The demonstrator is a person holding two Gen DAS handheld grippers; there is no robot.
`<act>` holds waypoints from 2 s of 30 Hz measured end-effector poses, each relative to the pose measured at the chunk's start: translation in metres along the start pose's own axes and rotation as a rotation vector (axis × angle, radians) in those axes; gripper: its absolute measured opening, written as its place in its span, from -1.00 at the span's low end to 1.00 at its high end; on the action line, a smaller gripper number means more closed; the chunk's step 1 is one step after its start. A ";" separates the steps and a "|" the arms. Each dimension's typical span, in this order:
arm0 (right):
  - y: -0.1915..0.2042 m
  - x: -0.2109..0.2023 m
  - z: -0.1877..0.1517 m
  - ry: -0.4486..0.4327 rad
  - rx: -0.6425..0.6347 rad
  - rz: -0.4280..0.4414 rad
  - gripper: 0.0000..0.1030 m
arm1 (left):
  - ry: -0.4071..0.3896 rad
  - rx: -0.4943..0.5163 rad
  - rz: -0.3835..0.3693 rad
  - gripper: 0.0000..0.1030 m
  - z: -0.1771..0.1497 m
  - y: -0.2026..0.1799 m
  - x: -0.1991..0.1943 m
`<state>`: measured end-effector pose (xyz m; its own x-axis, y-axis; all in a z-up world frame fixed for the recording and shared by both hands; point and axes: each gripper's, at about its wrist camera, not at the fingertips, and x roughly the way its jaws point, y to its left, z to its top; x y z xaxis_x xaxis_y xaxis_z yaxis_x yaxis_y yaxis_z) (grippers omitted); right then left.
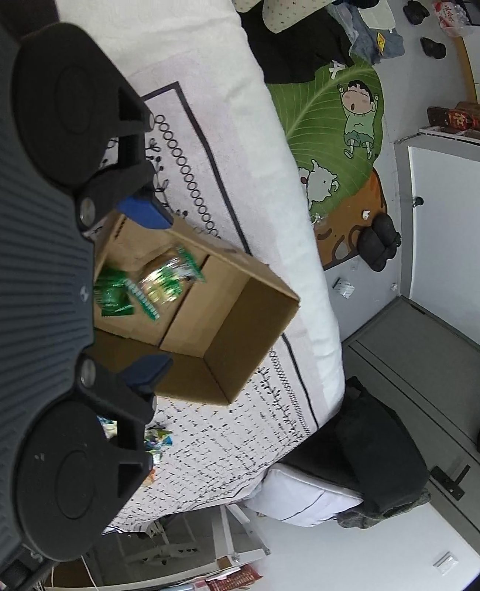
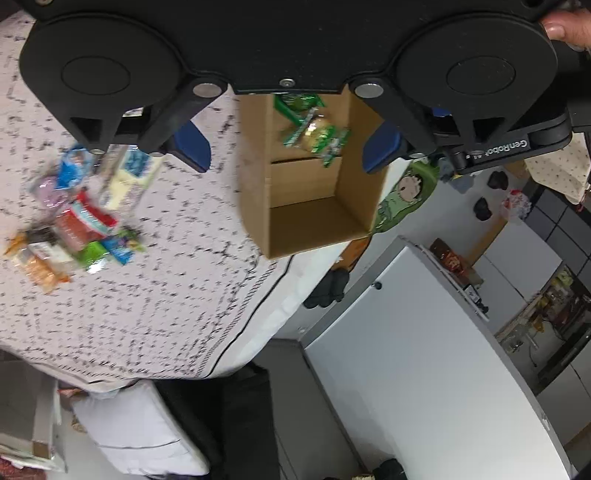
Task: Organize snacks
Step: 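Withdraw both tools from the box back toward the snack pile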
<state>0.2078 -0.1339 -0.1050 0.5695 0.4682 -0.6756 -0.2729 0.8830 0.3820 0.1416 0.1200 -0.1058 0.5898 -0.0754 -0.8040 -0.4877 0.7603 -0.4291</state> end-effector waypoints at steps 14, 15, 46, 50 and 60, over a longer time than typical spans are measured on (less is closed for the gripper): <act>-0.034 -0.041 -0.011 -0.082 -0.038 -0.057 1.00 | -0.089 0.073 0.029 0.99 -0.032 -0.031 -0.022; -0.036 -0.043 -0.012 -0.091 -0.041 -0.063 1.00 | -0.092 0.070 0.029 0.99 -0.033 -0.031 -0.023; -0.109 -0.078 -0.024 -0.121 -0.052 -0.142 0.99 | -0.104 0.190 -0.016 0.99 -0.075 -0.081 -0.027; -0.120 -0.079 -0.026 -0.128 -0.053 -0.167 0.99 | -0.093 0.212 -0.012 0.99 -0.081 -0.088 -0.022; -0.152 -0.076 -0.027 -0.103 -0.027 -0.174 0.99 | -0.048 0.255 -0.008 0.99 -0.098 -0.113 -0.004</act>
<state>0.1846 -0.3030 -0.1289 0.6857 0.3037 -0.6615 -0.1829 0.9515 0.2472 0.1315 -0.0287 -0.0940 0.6255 -0.0557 -0.7782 -0.3087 0.8984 -0.3124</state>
